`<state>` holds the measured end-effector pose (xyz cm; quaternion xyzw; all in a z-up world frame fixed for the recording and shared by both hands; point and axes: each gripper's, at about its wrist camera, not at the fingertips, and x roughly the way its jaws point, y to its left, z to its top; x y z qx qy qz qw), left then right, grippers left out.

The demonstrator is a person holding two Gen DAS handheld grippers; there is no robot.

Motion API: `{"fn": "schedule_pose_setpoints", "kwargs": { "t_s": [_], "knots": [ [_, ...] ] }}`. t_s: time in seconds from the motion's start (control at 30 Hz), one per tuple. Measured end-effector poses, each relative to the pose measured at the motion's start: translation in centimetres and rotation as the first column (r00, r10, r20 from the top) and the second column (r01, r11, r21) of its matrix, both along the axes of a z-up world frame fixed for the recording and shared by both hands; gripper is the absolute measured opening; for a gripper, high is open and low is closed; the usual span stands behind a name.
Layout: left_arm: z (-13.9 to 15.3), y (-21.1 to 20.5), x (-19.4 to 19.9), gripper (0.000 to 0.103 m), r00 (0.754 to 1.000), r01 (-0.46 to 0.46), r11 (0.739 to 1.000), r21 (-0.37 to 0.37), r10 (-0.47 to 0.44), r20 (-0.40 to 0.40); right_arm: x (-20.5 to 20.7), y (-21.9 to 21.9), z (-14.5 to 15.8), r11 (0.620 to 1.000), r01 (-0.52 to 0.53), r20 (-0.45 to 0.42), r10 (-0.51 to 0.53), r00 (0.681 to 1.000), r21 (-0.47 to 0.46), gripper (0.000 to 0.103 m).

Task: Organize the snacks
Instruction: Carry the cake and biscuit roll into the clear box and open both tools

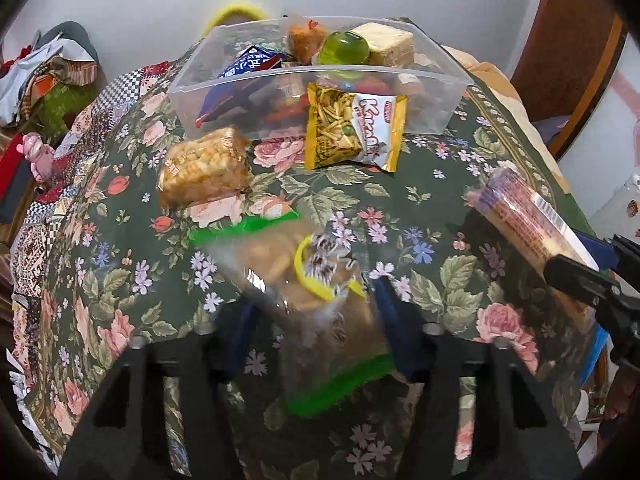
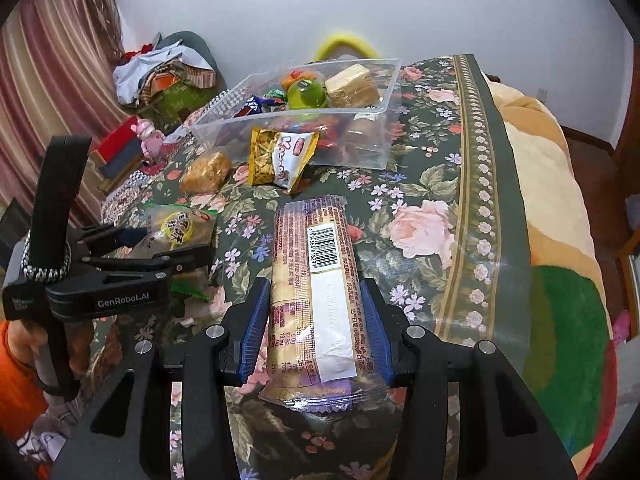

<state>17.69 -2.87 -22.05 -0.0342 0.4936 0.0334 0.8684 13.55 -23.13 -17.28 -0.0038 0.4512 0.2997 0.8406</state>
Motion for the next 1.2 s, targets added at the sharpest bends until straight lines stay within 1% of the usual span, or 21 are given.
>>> {"fn": "schedule_pose_setpoints", "kwargs": {
  "t_s": [0.07,0.23,0.4,0.57,0.73,0.93,1.07,1.13,1.2],
  "knots": [
    [0.2,-0.2,-0.1,0.04,1.0,-0.007,1.0,0.001,0.007,0.007,0.1,-0.2,0.1,1.0,-0.004,-0.001,0.004,1.0,0.008,0.043],
    [1.0,0.0,-0.6,0.039,0.999,-0.013,1.0,-0.027,0.015,0.045,0.4,-0.1,0.5,1.0,-0.011,0.003,0.012,1.0,-0.003,0.043],
    [3.0,0.5,-1.0,0.039,0.993,0.003,0.999,-0.052,0.003,0.114,1.3,0.6,1.4,1.0,0.0,0.023,0.001,1.0,-0.017,0.043],
    [5.0,1.6,-0.3,0.039,0.986,0.041,0.997,-0.065,-0.03,0.164,2.6,1.6,2.7,0.999,0.037,0.051,-0.037,0.998,-0.008,0.043],
    [6.5,3.6,1.8,0.039,0.98,0.072,0.996,-0.059,-0.06,0.192,4.6,2.7,4.1,0.996,0.089,0.072,-0.091,0.993,0.021,0.043],
    [7.6,6.4,5.7,0.04,0.971,0.093,0.995,-0.045,-0.081,0.225,7.5,4.3,5.0,0.99,0.137,0.099,-0.139,0.985,0.022,0.043],
    [7.8,8.1,8.3,0.04,0.968,0.092,0.995,-0.048,-0.078,0.239,9.4,5.5,5.3,0.988,0.151,0.116,-0.151,0.982,0.009,0.043],
    [7.7,8.9,9.7,0.04,0.969,0.088,0.994,-0.057,-0.072,0.238,10.4,6.2,5.3,0.988,0.154,0.124,-0.152,0.981,-0.006,0.043],
    [7.5,9.4,11.0,0.04,0.969,0.085,0.995,-0.05,-0.071,0.237,11.5,6.8,5.0,0.987,0.158,0.13,-0.153,0.98,-0.026,0.043]
  ]
}}
